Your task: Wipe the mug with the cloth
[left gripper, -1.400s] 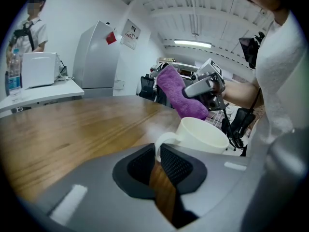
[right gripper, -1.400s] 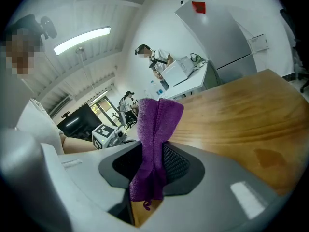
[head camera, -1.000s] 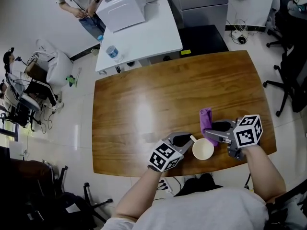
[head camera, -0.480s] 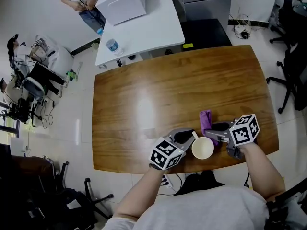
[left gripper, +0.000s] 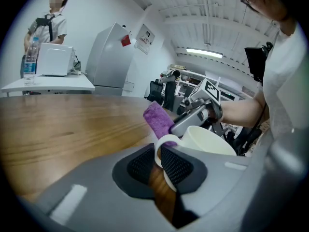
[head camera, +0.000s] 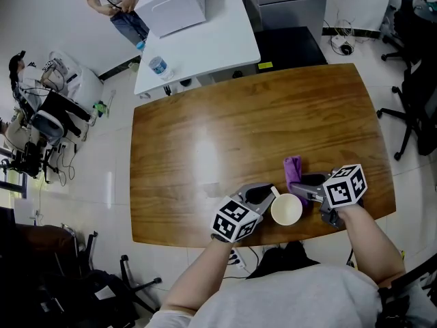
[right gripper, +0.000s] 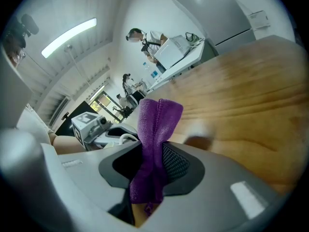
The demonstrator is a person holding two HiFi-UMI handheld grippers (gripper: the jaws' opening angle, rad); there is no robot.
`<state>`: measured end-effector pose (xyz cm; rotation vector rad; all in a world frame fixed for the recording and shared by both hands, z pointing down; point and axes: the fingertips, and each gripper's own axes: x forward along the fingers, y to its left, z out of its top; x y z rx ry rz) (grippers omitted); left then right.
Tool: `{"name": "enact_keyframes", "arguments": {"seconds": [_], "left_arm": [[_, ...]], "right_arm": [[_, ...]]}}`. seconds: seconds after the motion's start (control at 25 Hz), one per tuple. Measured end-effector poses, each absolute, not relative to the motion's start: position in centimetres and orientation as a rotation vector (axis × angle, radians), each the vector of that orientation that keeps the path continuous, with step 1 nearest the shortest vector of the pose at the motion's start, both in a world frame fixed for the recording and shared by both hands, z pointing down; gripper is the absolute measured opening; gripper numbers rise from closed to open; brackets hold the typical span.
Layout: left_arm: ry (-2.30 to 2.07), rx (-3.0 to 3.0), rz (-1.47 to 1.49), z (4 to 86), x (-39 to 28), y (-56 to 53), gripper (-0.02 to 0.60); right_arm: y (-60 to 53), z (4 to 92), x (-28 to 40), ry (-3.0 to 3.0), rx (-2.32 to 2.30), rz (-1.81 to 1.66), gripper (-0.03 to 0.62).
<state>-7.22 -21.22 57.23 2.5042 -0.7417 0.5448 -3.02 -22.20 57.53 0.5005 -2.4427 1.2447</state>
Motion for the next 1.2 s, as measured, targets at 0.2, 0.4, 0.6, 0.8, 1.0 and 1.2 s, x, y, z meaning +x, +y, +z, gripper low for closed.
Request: {"name": "enact_keyframes", "arguments": {"seconds": [0.2, 0.4, 0.6, 0.8, 1.0, 1.2], "left_arm": [[-0.761, 2.502, 0.529, 57.2, -7.6, -21.3, 0.037], [-0.781, 2.494, 0.525, 57.0, -7.7, -21.1, 0.037], [-0.813, 2.481, 0.519, 56.9, -7.6, -21.0, 0.035], [-0.844, 2.478, 0.523, 56.9, -7.5, -21.1, 0.032], [-0.872, 2.47, 0.533, 56.9, -7.5, -20.9, 0.026], [-0.892, 2.461, 0.532, 57.0, -7.8, -20.9, 0.025]], "right_arm": [[-21.4, 53.7, -0.6, -2.531, 0.582, 1.306, 0.126], [-19.3, 51.0, 1.4, -2.58, 0.619, 1.329, 0.126], [-18.3, 50.9, 0.9, -2.605, 0.617, 1.379, 0.126], [-18.0, 53.2, 0.2, -2.533, 0.651, 1.453, 0.126], [-17.7, 56.3, 0.3, -2.43, 0.696, 1.442, 0.125], [-17.7, 58.7, 0.2, -2.338, 0.74, 1.441, 0.123]]}}
